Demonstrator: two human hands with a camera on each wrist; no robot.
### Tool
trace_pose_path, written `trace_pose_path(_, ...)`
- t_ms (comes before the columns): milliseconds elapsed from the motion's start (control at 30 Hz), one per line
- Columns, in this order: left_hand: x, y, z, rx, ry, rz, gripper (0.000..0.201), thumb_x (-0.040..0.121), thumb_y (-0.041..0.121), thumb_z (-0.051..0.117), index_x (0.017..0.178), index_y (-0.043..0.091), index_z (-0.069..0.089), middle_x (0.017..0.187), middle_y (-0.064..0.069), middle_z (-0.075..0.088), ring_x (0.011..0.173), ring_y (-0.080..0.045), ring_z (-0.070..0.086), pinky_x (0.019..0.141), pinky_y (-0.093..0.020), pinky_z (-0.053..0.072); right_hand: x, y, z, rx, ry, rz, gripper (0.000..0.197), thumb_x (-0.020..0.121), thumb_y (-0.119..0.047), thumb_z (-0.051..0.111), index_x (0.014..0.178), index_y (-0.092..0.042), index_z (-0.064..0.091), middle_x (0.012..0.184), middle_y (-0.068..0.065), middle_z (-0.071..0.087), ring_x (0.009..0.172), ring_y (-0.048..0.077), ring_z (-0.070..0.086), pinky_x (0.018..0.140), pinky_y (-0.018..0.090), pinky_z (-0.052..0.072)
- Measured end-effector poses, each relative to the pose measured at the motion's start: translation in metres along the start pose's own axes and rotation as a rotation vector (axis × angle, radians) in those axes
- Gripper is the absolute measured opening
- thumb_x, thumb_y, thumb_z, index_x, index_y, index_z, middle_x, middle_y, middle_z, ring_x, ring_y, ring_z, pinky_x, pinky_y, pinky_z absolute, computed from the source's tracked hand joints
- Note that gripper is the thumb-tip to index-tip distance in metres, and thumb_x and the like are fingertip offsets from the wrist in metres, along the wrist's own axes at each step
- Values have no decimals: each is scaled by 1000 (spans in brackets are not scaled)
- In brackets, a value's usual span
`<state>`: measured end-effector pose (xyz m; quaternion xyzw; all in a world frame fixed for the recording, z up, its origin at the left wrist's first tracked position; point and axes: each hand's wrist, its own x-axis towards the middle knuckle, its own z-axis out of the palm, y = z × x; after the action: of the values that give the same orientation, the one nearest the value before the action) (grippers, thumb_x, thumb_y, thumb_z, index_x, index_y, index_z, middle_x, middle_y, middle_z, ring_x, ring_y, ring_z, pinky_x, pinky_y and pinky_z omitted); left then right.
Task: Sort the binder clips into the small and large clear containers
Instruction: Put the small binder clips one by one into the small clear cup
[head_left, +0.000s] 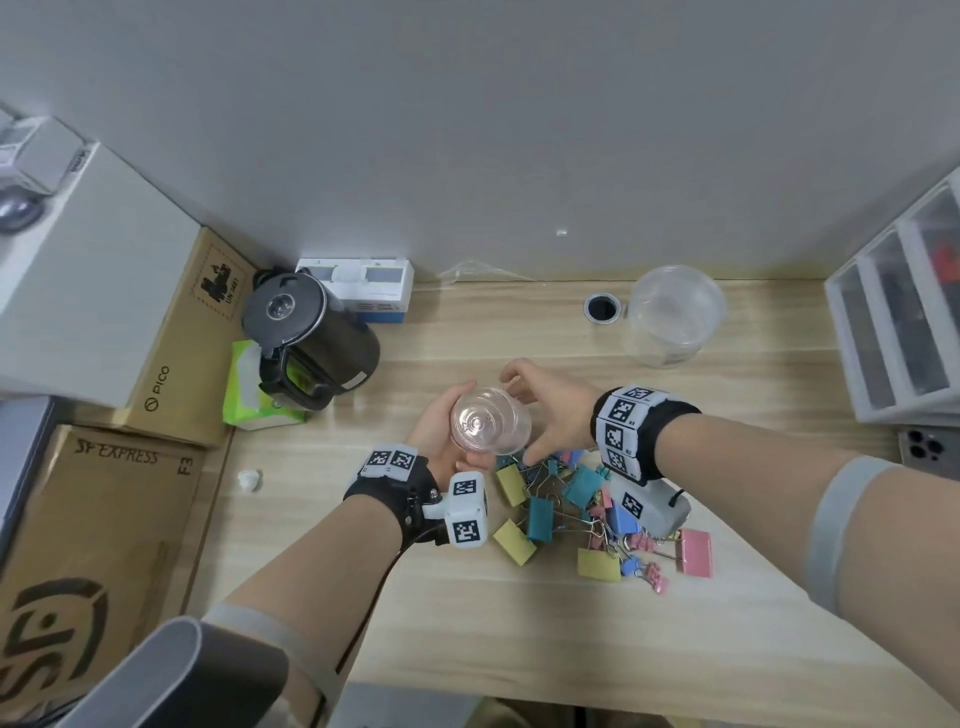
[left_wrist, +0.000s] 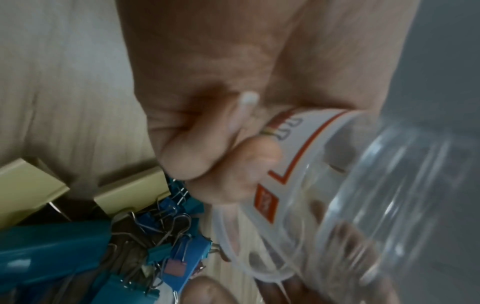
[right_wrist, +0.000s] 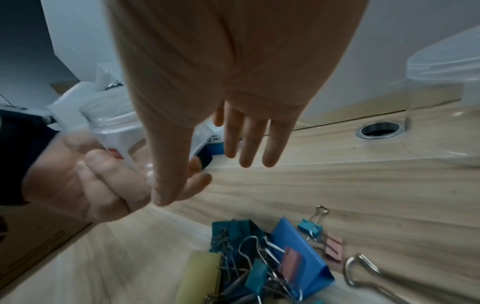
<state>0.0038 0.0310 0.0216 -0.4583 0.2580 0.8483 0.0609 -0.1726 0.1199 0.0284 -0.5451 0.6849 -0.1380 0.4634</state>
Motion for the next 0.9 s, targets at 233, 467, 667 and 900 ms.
trace_pose_path(233,-11,-15,-36,-63,55,-12,57,95,58,47,83,12,78,116,-26,68,41,-15,41,37,-17,30,3,20,24,-314,-3,99,75,72,-25,82,137,-24,44,132,1,51,117,21,53,97,36,48)
trace_pose_path(467,-7,-39,-72,-12,105,-10,54,77,60,64,104,12,66,88,-14,55,45,-18,44,40,-21,34,14,17,58,-510,-53,-23,77,73,-23,78,141,-33,43,124,0,44,113,21,42,90,39,48)
trace_pose_path(667,-7,-54,-77,-14,130,-58,50,88,62,54,95,14,68,82,-9,57,46,-17,45,41,-20,33,16,19,69,-516,-25,-11,74,80,-16,73,143,-35,41,121,2,38,114,21,38,90,41,49)
trace_pose_path(900,-8,-51,-67,-2,162,-76,50,92,60,49,96,15,68,76,-7,60,45,-16,45,41,-19,32,14,19,71,-511,19,-44,52,82,-20,71,131,-26,55,122,0,43,114,20,39,92,38,46)
